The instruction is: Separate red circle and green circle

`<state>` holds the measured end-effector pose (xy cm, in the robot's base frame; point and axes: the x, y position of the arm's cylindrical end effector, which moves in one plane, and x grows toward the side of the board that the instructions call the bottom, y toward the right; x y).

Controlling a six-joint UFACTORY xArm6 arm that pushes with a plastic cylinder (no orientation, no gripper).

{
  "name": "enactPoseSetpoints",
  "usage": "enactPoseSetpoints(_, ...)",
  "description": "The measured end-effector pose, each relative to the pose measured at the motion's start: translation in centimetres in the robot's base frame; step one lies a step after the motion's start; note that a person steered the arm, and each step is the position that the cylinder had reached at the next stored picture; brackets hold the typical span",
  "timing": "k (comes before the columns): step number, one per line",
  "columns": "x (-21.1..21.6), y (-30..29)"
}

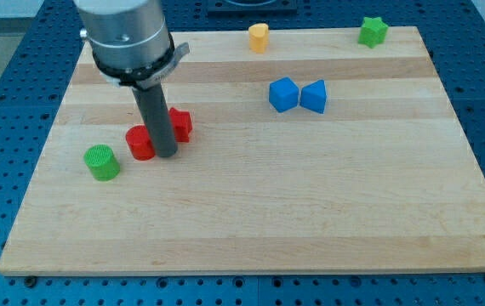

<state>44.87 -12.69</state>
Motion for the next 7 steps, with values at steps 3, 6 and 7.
enactPoseSetpoints(3, 2.0, -4.3)
enactPoseSetpoints(6, 2.3, -4.3)
enactPoseSetpoints(7, 2.3, -5.7)
